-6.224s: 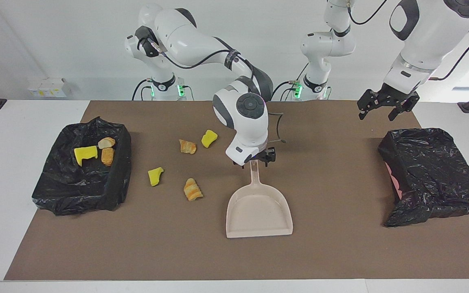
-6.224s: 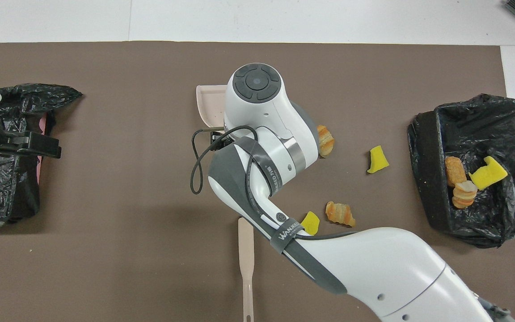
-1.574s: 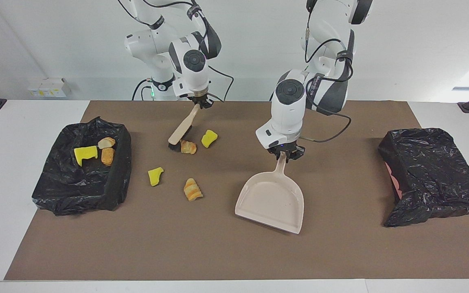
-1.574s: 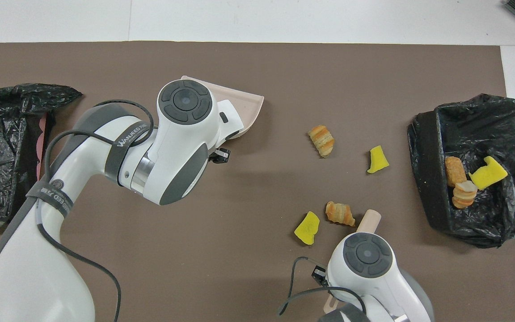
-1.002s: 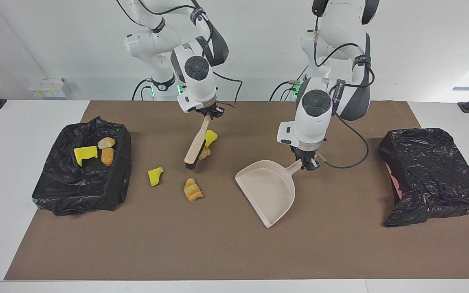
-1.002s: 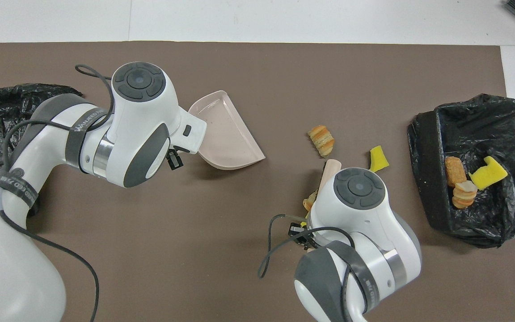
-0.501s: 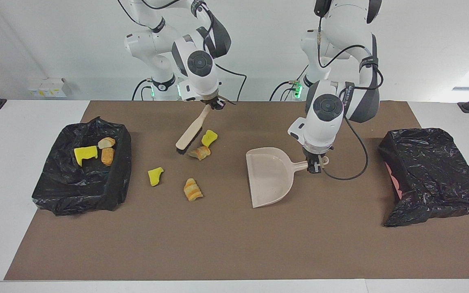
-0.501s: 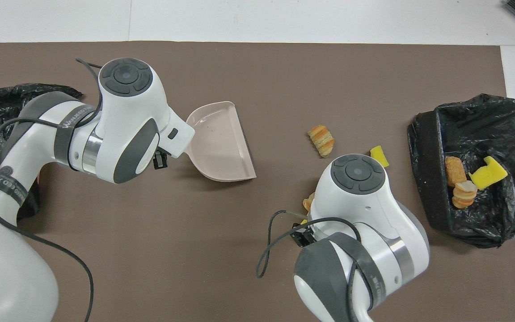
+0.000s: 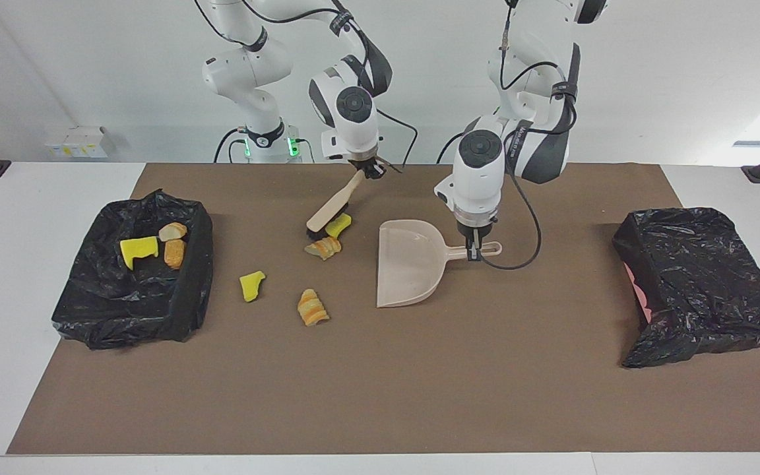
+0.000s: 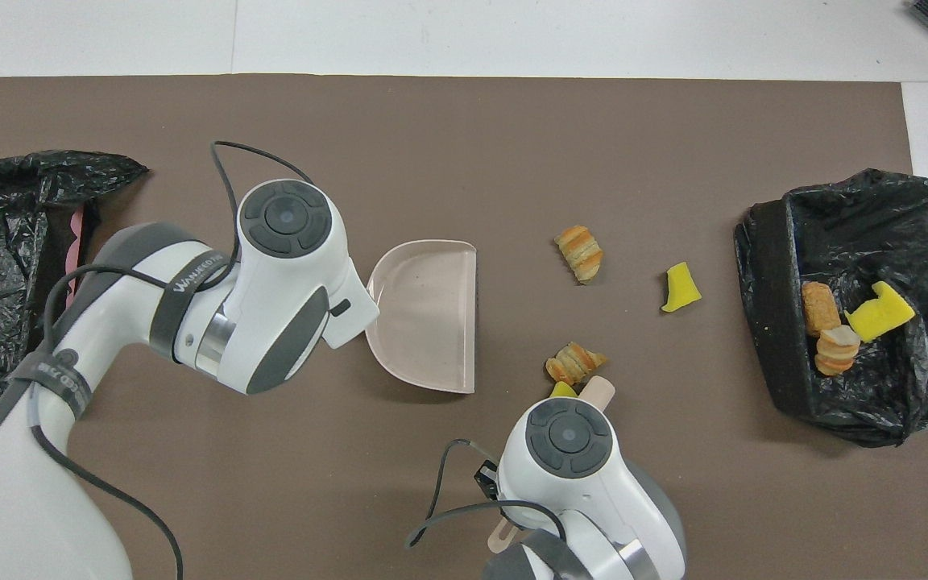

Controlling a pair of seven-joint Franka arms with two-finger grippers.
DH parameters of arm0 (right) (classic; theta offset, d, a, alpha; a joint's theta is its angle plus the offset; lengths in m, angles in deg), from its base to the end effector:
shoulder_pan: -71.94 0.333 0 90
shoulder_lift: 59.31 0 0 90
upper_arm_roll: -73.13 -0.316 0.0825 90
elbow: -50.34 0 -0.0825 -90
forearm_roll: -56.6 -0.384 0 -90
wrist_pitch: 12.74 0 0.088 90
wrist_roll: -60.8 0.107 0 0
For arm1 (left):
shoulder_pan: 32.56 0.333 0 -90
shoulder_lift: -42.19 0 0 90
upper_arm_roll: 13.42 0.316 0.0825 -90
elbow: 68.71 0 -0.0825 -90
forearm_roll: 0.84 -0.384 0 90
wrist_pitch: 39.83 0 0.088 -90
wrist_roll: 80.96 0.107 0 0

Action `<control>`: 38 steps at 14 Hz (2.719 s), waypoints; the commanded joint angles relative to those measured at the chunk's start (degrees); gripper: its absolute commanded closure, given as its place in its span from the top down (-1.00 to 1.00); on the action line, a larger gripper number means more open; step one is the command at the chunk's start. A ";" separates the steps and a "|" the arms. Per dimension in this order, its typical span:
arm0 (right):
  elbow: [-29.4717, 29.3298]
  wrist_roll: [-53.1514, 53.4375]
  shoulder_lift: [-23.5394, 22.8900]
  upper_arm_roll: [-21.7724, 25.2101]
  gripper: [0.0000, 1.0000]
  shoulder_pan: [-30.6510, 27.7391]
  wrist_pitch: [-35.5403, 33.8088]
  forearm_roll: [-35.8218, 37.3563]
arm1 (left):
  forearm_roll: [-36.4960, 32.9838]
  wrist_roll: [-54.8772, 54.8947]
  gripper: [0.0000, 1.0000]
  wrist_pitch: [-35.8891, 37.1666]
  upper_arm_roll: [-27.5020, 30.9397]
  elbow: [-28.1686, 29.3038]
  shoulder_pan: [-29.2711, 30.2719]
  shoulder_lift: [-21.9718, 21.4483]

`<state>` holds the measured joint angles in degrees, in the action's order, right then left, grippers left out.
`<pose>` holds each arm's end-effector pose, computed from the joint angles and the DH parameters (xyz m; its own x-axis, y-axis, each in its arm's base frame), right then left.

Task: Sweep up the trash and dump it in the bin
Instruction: 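Sweep bread chunks into the dustpan with the brush in the right gripper, then sweep the last bread chunks into the dustpan with the right gripper's brush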

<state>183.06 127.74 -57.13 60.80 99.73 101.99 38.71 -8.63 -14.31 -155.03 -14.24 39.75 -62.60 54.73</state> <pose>0.3500 0.3192 0.3397 0.7418 -0.5892 -0.3202 -0.5644 -0.8064 0.1763 0.5175 -0.2994 0.3816 -0.1954 -0.9699 -0.1452 -0.9805 0.1900 0.0509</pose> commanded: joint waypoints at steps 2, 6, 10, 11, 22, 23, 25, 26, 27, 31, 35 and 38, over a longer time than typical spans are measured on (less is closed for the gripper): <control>-6.40 -9.80 -5.25 0.03 -1.00 -1.33 0.94 -0.84 | -1.00 0.06 -1.00 -5.63 0.47 7.19 -1.95 -4.11; -9.23 -22.79 -6.23 -0.32 -1.00 -0.11 0.06 -0.66 | -0.92 -0.03 -1.00 -13.89 0.38 12.82 -2.13 -5.69; -11.16 -34.65 -5.44 -0.50 -1.00 1.66 -4.93 -0.39 | -0.74 -0.64 -1.00 -17.24 0.29 13.53 -1.25 -5.61; -12.82 -37.38 -4.82 -0.32 -1.00 0.96 -8.43 -0.39 | -0.57 -0.73 -1.00 -17.51 0.29 13.62 -0.90 -5.52; -18.02 -47.69 -6.13 0.21 -1.00 -18.97 -14.89 17.69 | -0.04 -12.33 -1.00 -12.52 0.38 12.22 0.07 -5.17; -17.85 -47.17 -6.40 0.21 -1.00 -21.70 -14.45 19.37 | -0.04 -12.42 -1.00 -12.07 0.38 12.13 0.07 -5.25; -16.89 -45.77 -6.40 0.29 -1.00 -25.23 -14.45 20.17 | -0.04 -12.51 -1.00 -11.98 0.38 12.21 0.07 -5.25; -16.45 -44.19 -6.23 0.29 -1.00 -26.28 -14.45 21.39 | -0.04 -13.12 -1.00 -11.98 0.38 12.13 -0.02 -5.25; -15.49 -42.52 -5.79 0.21 -1.00 -27.16 -14.53 22.71 | -0.04 -14.52 -1.00 -11.98 0.38 12.21 -0.19 -5.25; -9.33 -39.43 -2.45 0.21 -1.00 -28.22 -13.05 26.04 | -0.04 -20.22 -1.00 -10.84 0.38 12.13 -0.98 -5.43; -6.77 -43.54 -1.92 -0.14 -1.00 -31.03 -10.49 30.46 | -0.04 -23.49 -1.00 -8.38 0.12 12.04 -1.07 -5.69; -6.86 -49.70 -2.79 -0.41 -1.00 -30.16 -8.92 29.93 | -0.12 -24.99 -1.00 -7.85 -0.06 11.95 -1.16 -5.78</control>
<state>174.89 81.29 -60.92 61.54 70.03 91.11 67.85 -8.54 -37.71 -164.72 -14.58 51.00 -63.16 50.10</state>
